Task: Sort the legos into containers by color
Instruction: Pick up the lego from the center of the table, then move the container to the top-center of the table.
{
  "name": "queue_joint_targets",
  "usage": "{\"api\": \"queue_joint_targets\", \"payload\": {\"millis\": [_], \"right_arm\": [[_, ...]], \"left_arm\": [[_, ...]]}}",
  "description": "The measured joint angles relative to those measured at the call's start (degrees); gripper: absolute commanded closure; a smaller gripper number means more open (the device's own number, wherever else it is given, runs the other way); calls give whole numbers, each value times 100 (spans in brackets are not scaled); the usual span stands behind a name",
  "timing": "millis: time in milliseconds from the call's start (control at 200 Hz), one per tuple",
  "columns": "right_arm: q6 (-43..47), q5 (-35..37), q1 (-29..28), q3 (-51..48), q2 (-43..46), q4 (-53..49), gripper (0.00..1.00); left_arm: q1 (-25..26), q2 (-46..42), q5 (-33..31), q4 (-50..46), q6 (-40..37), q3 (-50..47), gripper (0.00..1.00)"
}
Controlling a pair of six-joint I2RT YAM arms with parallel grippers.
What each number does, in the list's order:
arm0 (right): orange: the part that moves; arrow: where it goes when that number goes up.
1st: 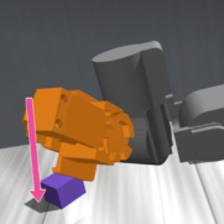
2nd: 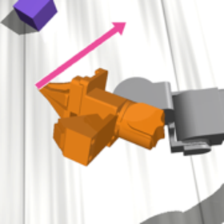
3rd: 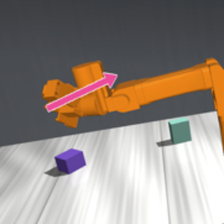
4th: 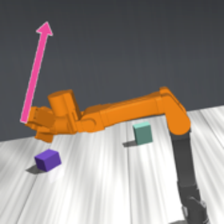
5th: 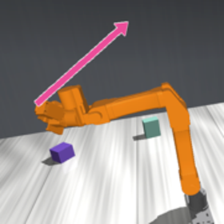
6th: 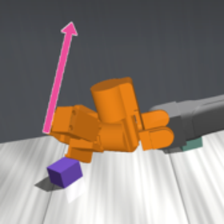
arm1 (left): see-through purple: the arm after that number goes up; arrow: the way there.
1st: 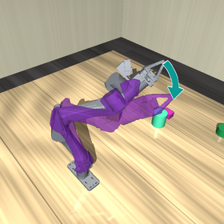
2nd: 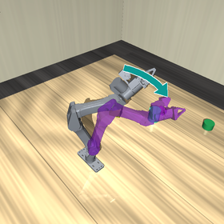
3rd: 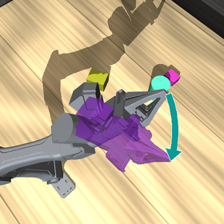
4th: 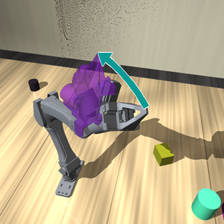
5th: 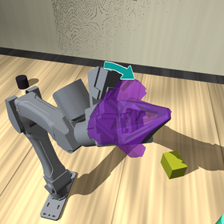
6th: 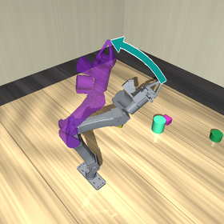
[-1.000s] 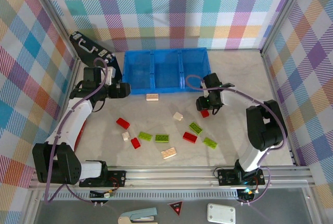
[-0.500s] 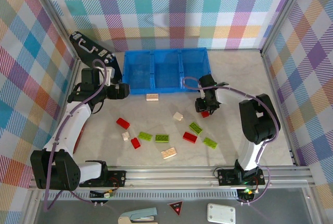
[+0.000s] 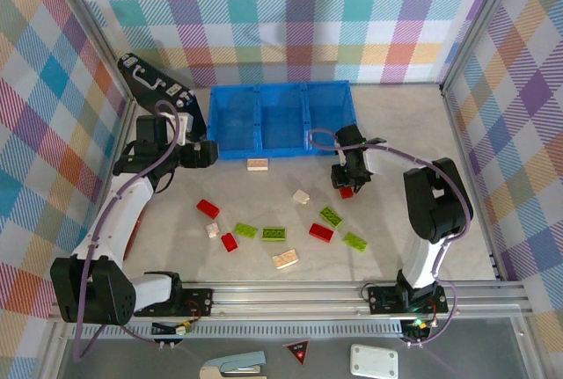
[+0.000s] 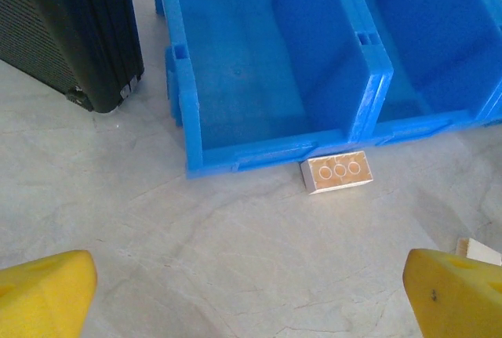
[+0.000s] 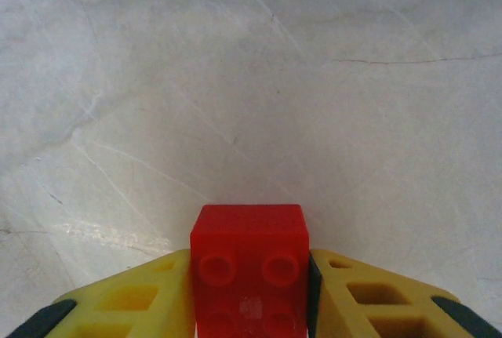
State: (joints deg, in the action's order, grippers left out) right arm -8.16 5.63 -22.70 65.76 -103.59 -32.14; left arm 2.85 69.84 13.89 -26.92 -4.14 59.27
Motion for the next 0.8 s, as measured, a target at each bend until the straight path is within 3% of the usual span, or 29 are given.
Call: {"api": "queue_joint_targets", "payload": {"millis": [405,800], "right_arm": [[-2,-31,-59,439,0,-295,64],[7,-22,-59,1869,-59,-909,65]], "left_arm": [[-11,-107,-155,4,0,-33,0],[-37,-275,-356,11,-2,-96,0]]}}
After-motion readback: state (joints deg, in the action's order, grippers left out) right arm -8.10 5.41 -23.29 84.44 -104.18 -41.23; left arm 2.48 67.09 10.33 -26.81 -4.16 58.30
